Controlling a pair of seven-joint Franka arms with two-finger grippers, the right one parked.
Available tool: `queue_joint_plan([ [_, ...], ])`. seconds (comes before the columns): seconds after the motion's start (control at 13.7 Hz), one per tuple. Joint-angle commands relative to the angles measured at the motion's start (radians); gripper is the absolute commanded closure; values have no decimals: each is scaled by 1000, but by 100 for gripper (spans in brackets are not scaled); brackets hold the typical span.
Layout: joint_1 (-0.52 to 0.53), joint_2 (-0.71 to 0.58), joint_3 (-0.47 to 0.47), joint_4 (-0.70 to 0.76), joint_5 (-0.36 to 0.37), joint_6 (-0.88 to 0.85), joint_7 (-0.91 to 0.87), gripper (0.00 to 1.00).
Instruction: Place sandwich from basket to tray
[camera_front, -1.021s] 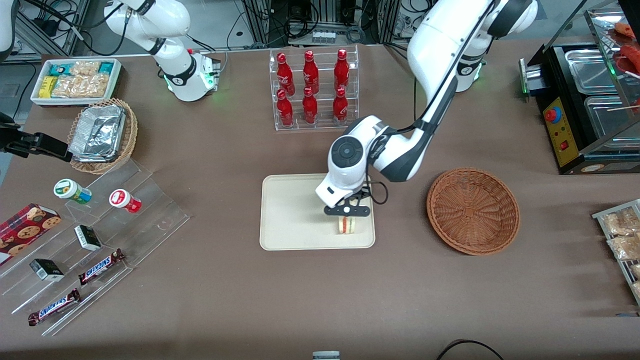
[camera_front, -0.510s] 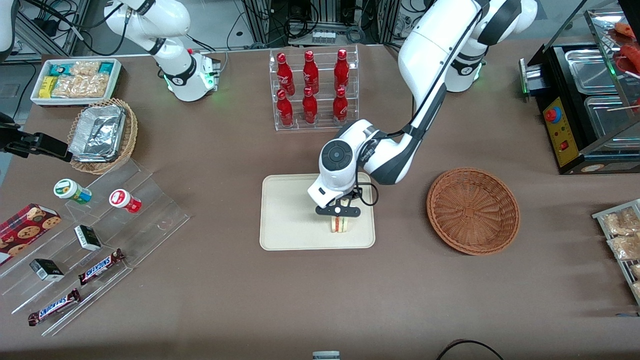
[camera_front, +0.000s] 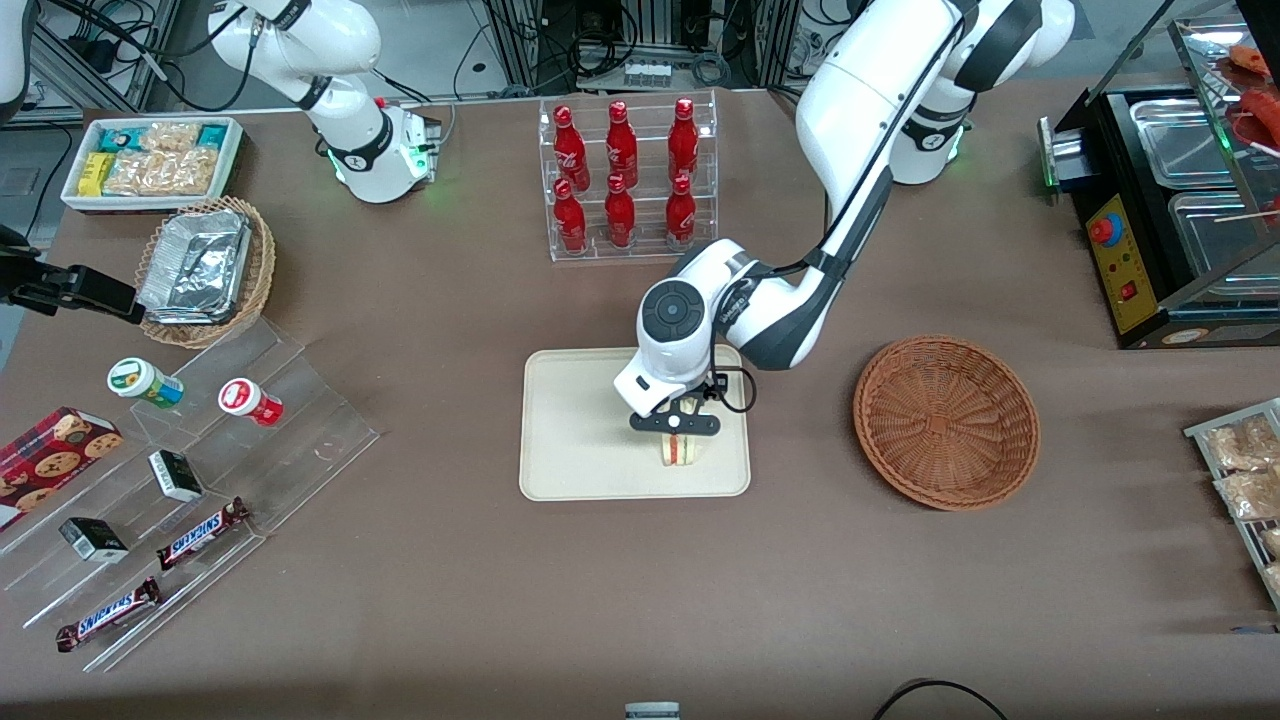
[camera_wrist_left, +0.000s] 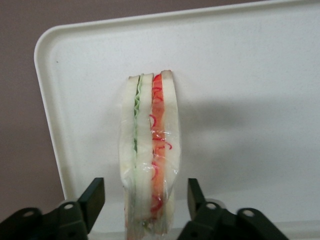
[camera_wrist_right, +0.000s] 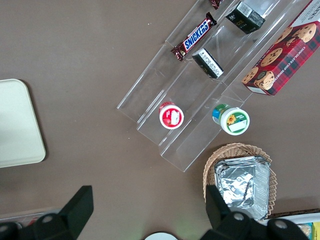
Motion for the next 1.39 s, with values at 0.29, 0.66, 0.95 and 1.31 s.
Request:
queue_joint_plan([
  [0.29, 132, -123, 13, -7, -32, -112, 40, 0],
  [0.66, 307, -250, 13, -105, -72, -177, 269, 0],
  [0.95, 422, -341, 19, -136, -73, -212, 321, 0],
  [1.31, 551, -469, -30, -99, -59, -370, 329, 0],
])
